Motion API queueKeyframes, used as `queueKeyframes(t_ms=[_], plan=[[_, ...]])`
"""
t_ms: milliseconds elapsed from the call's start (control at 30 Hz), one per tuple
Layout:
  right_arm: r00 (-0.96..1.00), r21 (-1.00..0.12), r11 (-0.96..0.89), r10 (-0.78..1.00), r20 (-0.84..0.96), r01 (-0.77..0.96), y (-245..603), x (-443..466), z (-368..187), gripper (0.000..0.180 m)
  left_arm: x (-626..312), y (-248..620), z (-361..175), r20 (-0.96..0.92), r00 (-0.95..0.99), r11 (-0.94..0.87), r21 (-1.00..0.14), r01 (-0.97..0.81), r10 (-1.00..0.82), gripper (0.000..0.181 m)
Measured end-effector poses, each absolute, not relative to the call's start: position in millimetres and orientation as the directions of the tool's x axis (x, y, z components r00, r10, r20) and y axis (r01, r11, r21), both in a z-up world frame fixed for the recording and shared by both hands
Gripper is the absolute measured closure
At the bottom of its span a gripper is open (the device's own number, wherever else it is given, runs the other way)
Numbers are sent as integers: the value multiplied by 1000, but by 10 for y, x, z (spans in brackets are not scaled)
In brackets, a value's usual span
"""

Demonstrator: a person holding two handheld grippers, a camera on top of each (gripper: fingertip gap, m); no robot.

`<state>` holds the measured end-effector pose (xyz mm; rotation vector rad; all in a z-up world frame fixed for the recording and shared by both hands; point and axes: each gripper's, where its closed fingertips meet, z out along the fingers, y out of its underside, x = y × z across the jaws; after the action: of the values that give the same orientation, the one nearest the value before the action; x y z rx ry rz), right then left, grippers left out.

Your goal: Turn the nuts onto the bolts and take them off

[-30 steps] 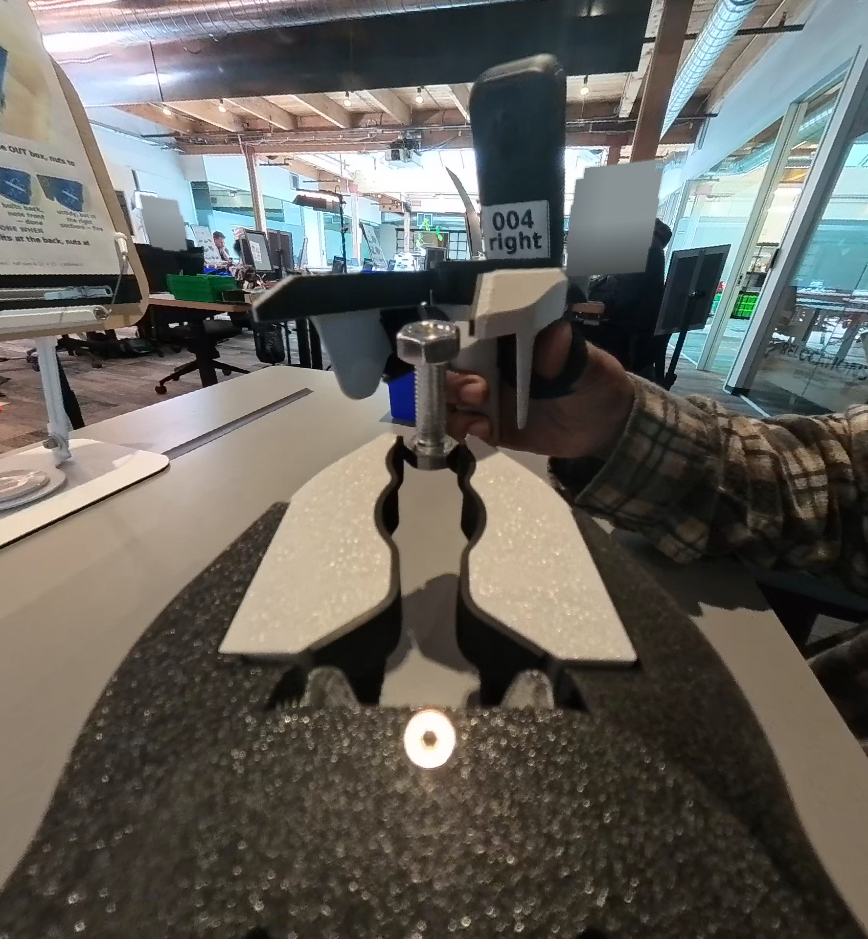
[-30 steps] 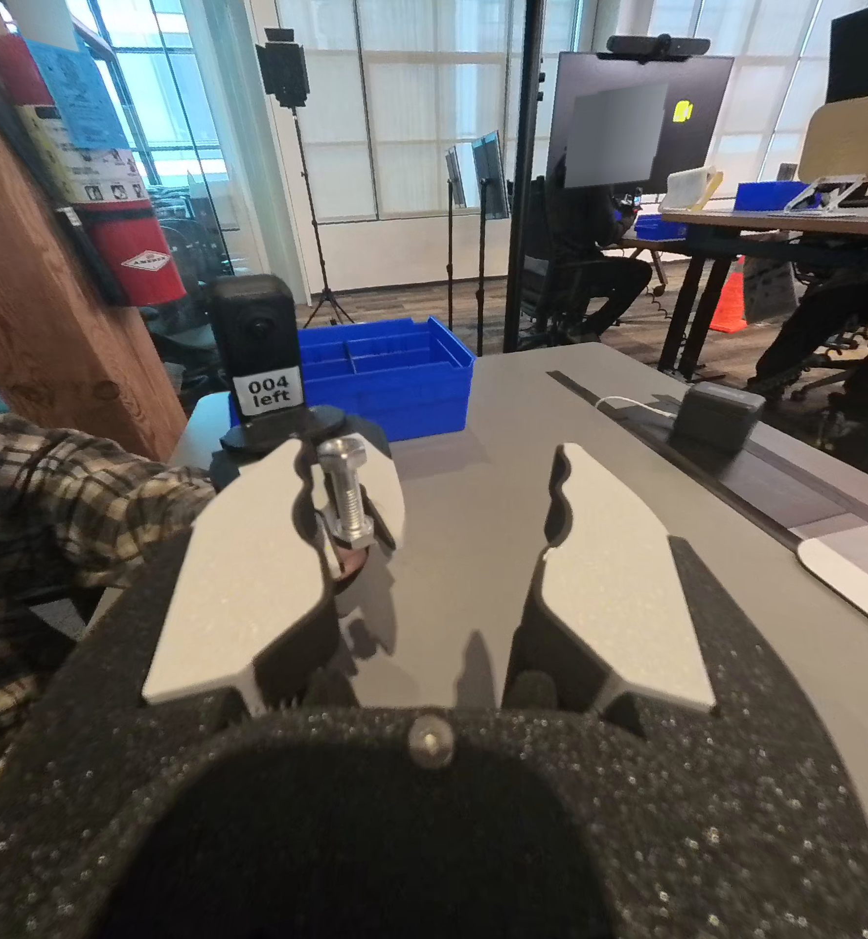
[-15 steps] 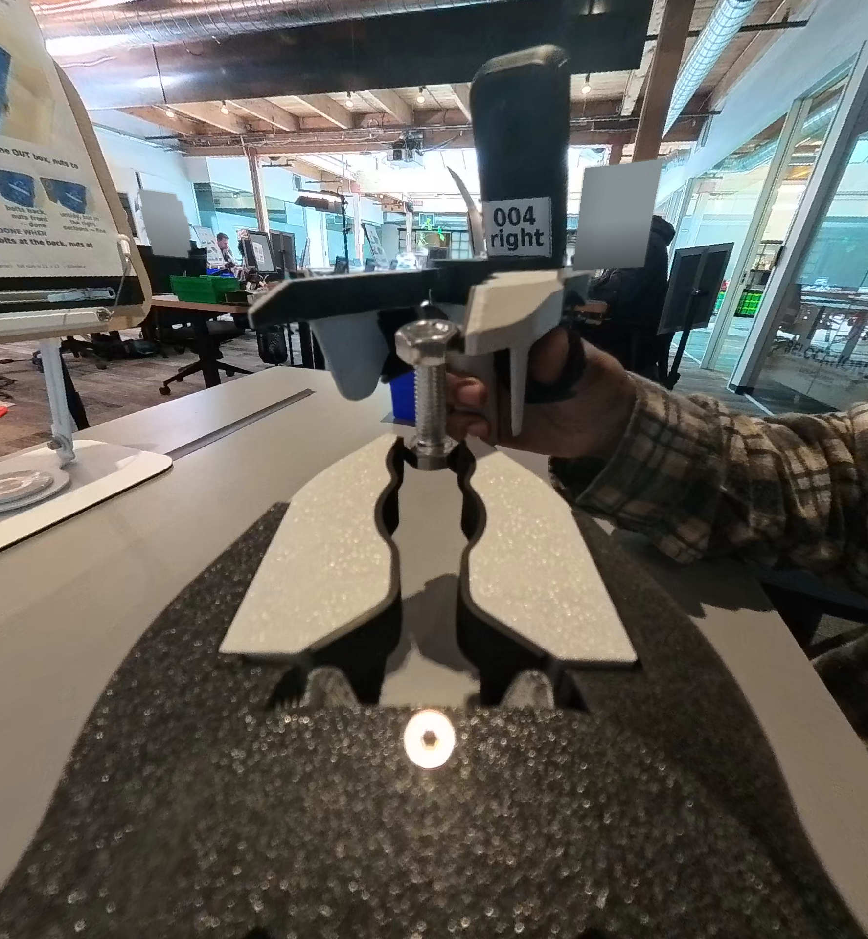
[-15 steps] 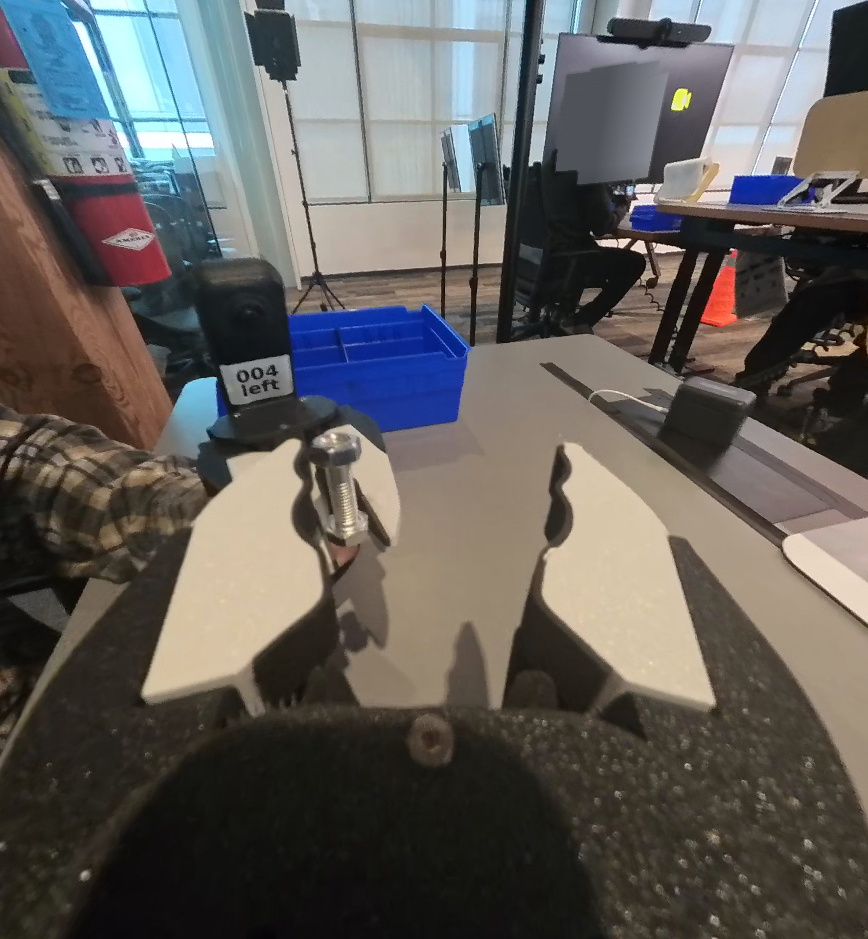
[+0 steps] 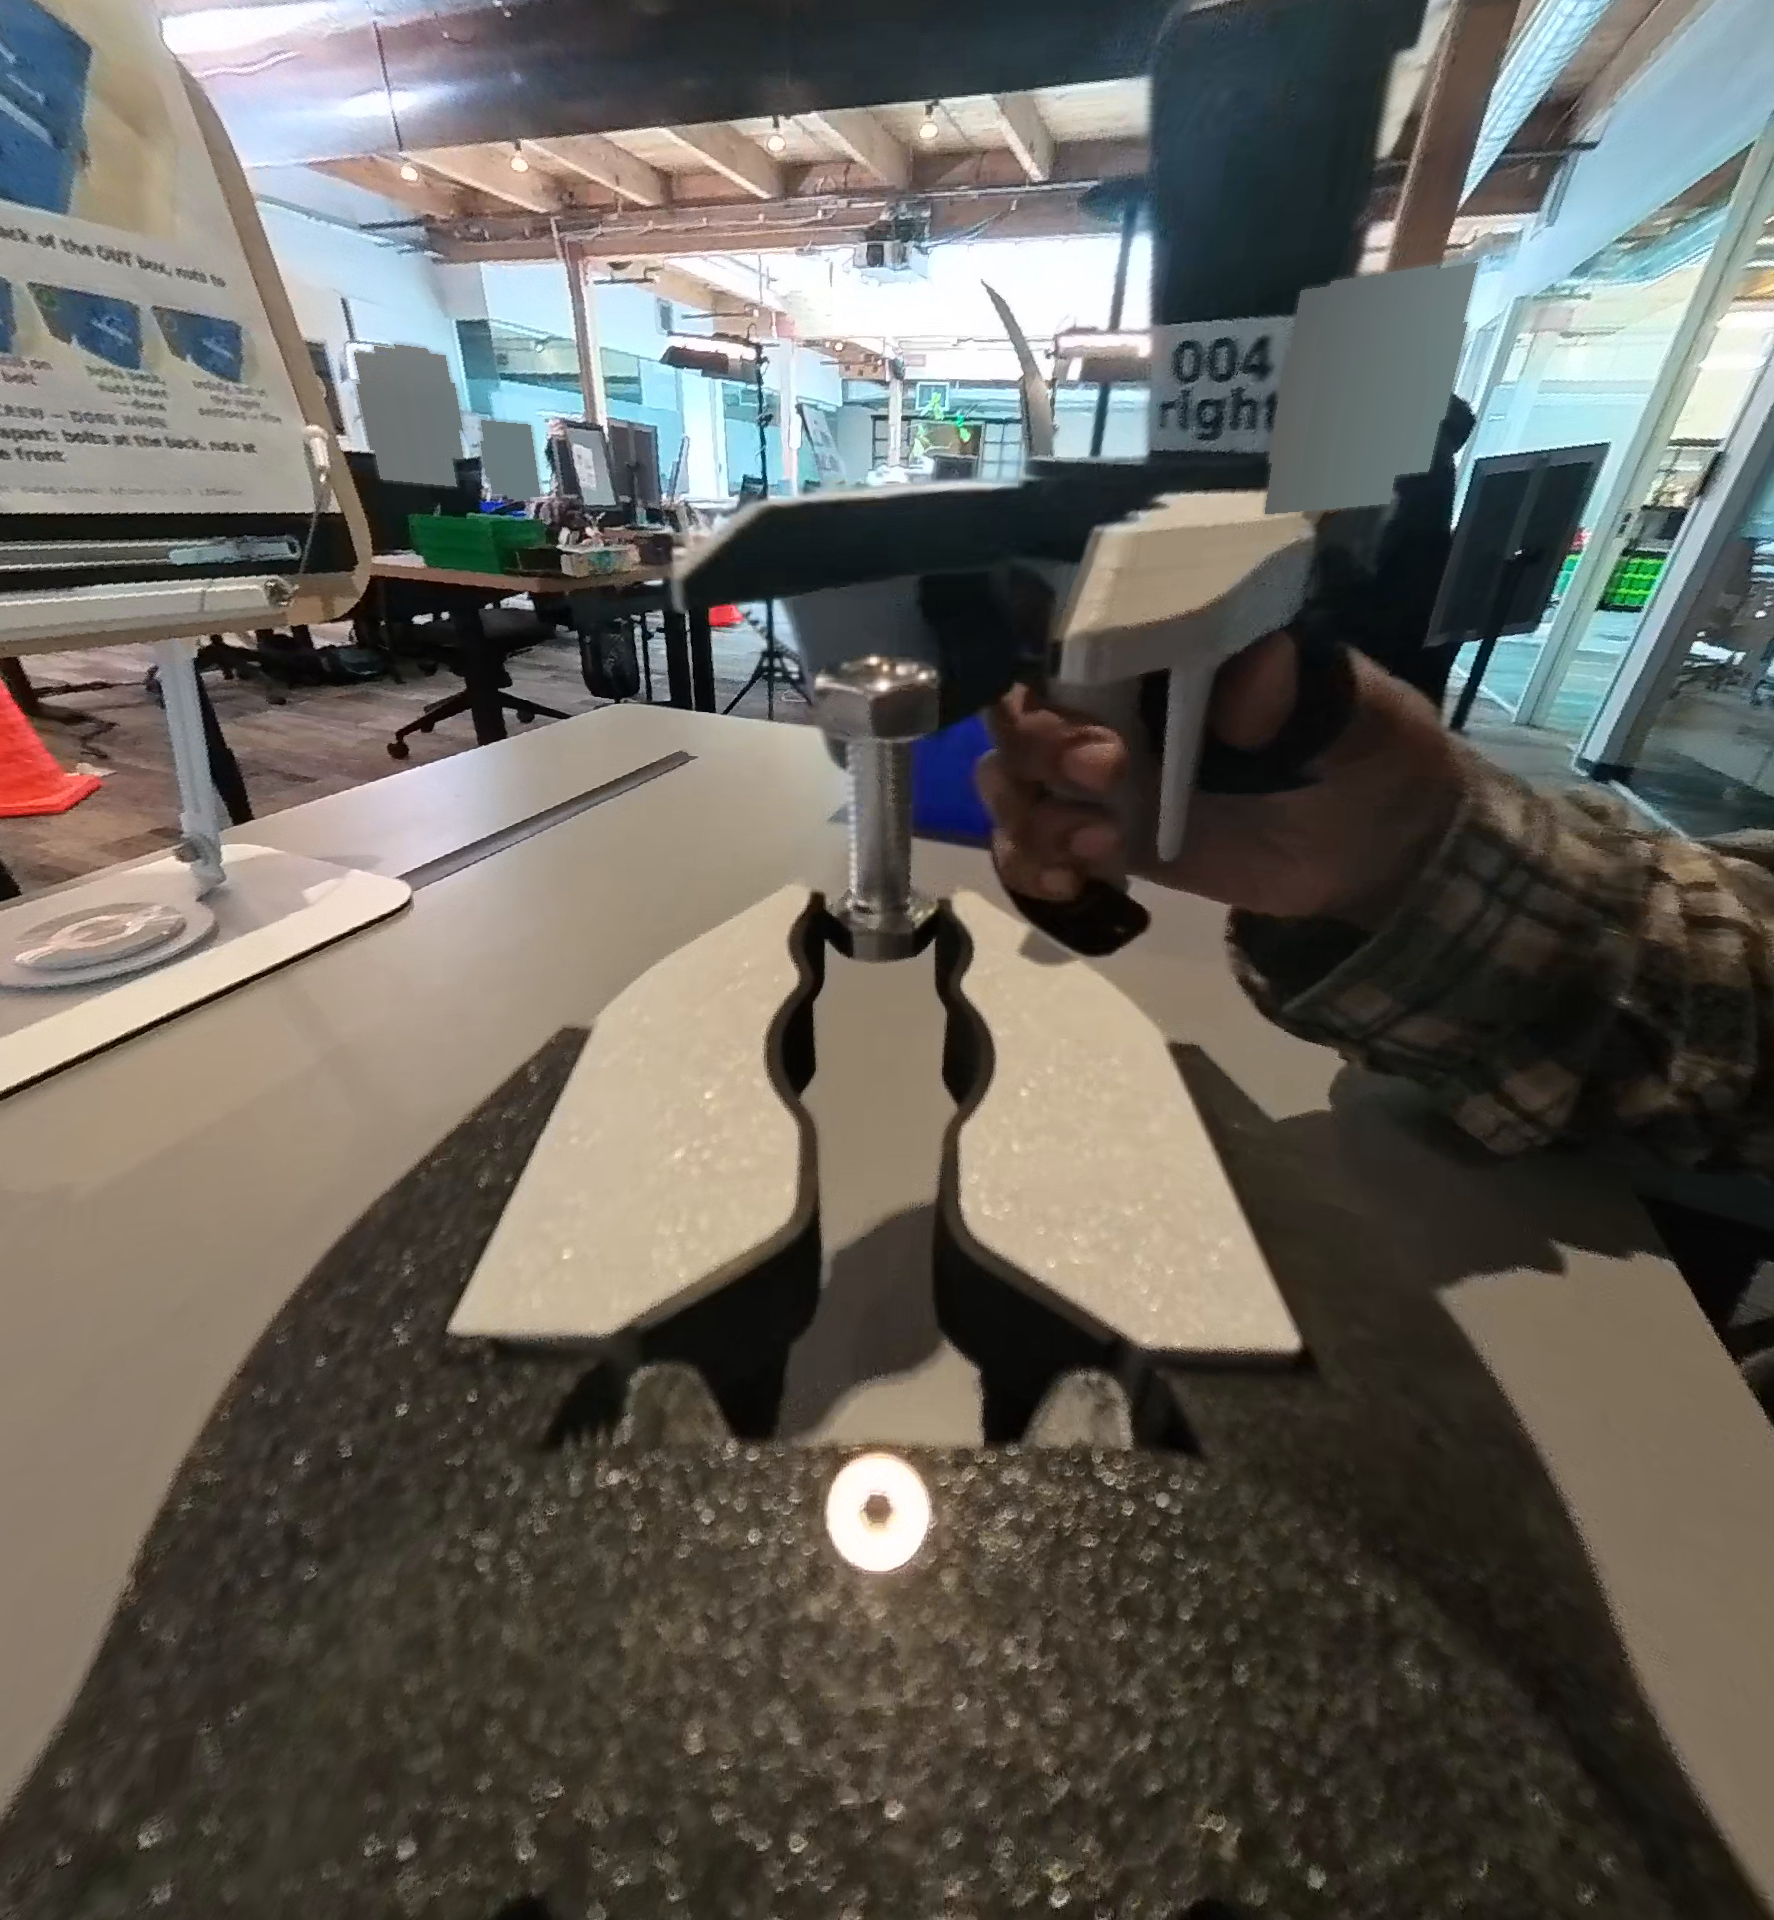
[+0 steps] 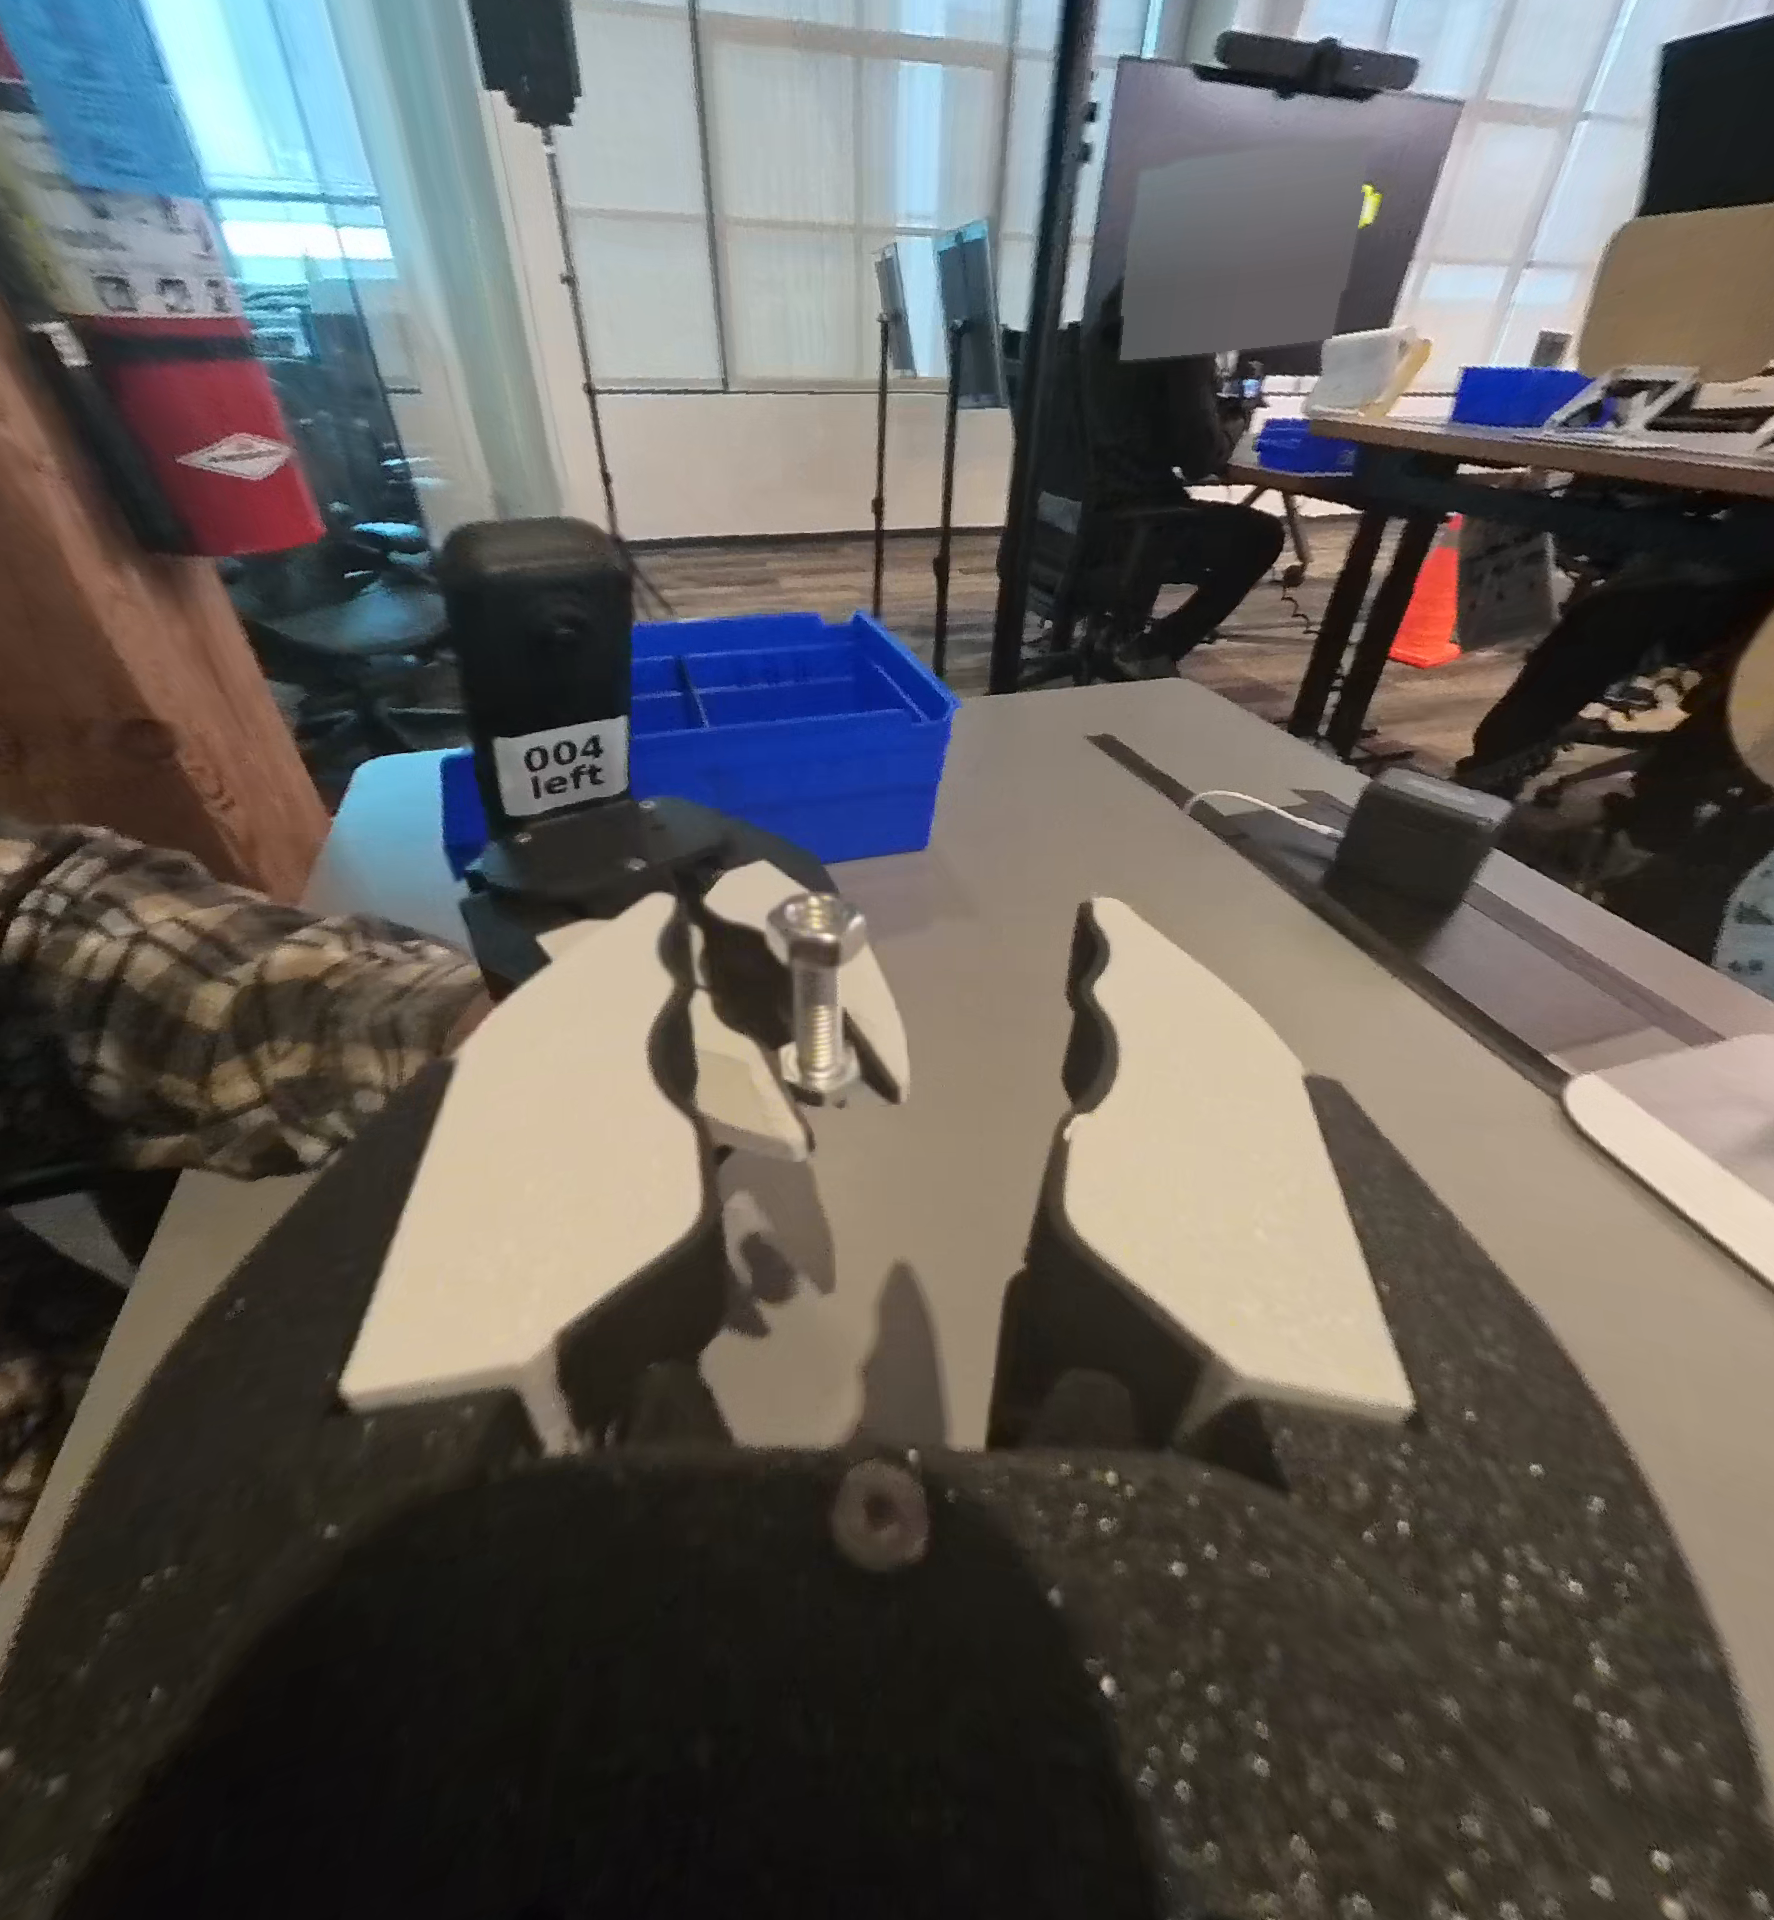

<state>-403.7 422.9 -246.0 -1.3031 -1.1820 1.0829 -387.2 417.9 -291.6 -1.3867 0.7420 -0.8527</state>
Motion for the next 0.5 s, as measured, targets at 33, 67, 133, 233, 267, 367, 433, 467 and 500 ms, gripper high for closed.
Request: queueKeyframes(t_ms=[33, 67, 133, 233, 267, 367, 433, 467, 500], plan=[[145, -998, 1, 989, 11, 65, 4228, -4033, -2465, 114, -3876, 4191, -2931, 44, 523, -11, -998, 67, -851, 161], [186, -998, -4, 983, 6, 57, 4240, -4028, -2472, 116, -3879, 4203, -2943, 45, 530, -14, -998, 62, -847, 161], [264, -998, -12, 964, 5, 60, 4265, -4034, -2514, 122, -3886, 4225, -2968, 47, 545, -22, -998, 53, -837, 161], [338, -998, 9, 941, 29, 62, 4259, -4081, -2542, 125, -3897, 4248, -2994, 56, 558, -36, -998, 47, -828, 161], [355, -998, 11, 934, 33, 64, 4251, -4099, -2549, 128, -3901, 4255, -2999, 59, 561, -39, -998, 47, -826, 161], [396, -998, 16, 917, 38, 59, 4264, -4143, -2547, 137, -3905, 4256, -2997, 62, 562, -41, -998, 49, -825, 161], [382, -998, -1, 924, 20, 56, 4252, -4194, -2562, 140, -3906, 4254, -2994, 61, 563, -40, -998, 49, -824, 161], [376, -998, -9, 926, 14, 60, 4249, -4217, -2580, 141, -3905, 4252, -2991, 61, 562, -40, -998, 51, -825, 161], [371, -998, -15, 929, 10, 66, 4247, -4239, -2597, 142, -3906, 4250, -2987, 61, 562, -39, -998, 51, -825, 161]])
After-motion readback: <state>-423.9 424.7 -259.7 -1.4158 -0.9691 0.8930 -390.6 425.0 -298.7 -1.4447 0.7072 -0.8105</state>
